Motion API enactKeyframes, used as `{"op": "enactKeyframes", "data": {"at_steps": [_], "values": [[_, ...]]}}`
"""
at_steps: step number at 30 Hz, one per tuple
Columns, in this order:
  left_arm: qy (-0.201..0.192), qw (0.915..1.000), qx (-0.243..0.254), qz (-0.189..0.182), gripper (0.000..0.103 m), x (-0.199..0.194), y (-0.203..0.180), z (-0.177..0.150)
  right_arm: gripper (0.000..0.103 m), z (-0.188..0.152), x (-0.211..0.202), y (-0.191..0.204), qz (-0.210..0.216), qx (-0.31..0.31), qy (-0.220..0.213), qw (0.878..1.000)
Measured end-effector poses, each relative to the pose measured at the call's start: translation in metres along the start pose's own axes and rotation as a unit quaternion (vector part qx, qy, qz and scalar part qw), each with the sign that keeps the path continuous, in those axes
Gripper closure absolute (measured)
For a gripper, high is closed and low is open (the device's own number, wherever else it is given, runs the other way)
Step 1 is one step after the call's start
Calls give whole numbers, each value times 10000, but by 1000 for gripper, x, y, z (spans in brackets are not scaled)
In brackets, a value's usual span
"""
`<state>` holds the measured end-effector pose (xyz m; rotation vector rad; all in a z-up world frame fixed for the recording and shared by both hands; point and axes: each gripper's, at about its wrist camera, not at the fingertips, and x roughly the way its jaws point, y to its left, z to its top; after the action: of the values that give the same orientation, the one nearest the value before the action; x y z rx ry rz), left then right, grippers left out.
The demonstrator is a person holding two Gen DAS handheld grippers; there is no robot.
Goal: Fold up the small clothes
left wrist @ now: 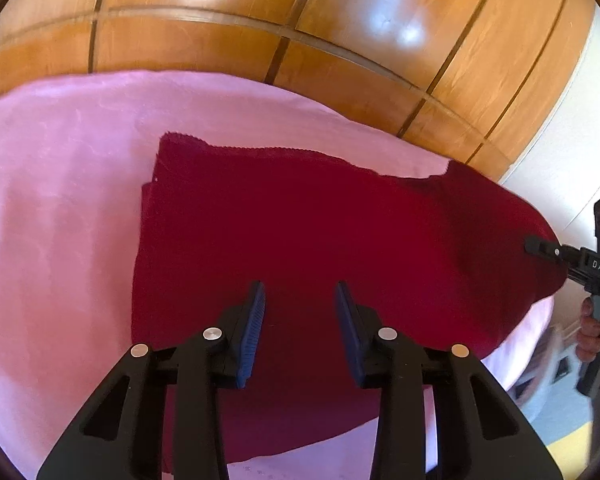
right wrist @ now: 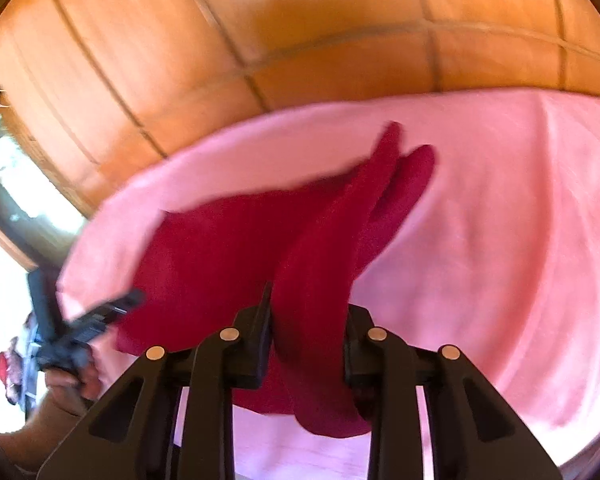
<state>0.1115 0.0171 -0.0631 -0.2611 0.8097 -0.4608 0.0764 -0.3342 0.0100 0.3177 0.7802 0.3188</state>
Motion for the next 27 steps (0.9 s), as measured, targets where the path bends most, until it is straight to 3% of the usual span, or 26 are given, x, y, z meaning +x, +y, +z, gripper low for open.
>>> {"op": "enactKeyframes", "data": {"at_steps": [7, 12, 14, 17, 20, 21, 22, 24, 26, 27], "values": [[-289, 9911, -894, -939, 67, -39, 38, 19, 86, 18, 48, 108, 1303, -686, -12, 9891], [-506, 9786, -1392, -1429, 55, -66, 68, 28, 99, 5, 119, 164, 1810, -872, 558, 9780], [-460, 9756, -1538, -1499, 55, -66, 75, 28, 103, -7, 145, 184, 1726, -1084, 759, 9761], [-356, 9787, -1542, -1311, 55, -61, 80, 29, 103, -16, 146, 179, 1932, -974, 834, 9727], [-235, 9800, -1426, -1365, 55, -53, 76, 31, 95, -24, 120, 165, 2134, -1059, 751, 9683], [-179, 9802, -1405, -1383, 55, -47, 72, 33, 77, -28, 109, 159, 2151, -1068, 693, 9683], [-131, 9798, -1406, -1413, 53, -42, 71, 36, 69, -30, 98, 152, 2177, -1056, 621, 9683], [-55, 9776, -1453, -1524, 36, -26, 63, 42, 55, -38, 73, 133, 2164, -1007, 476, 9699], [67, 9747, -1526, -1630, 34, -11, 59, 48, 48, -43, 57, 119, 2028, -905, 385, 9743], [159, 9738, -1545, -1662, 29, -1, 55, 53, 46, -48, 49, 107, 1925, -808, 341, 9774]]}}
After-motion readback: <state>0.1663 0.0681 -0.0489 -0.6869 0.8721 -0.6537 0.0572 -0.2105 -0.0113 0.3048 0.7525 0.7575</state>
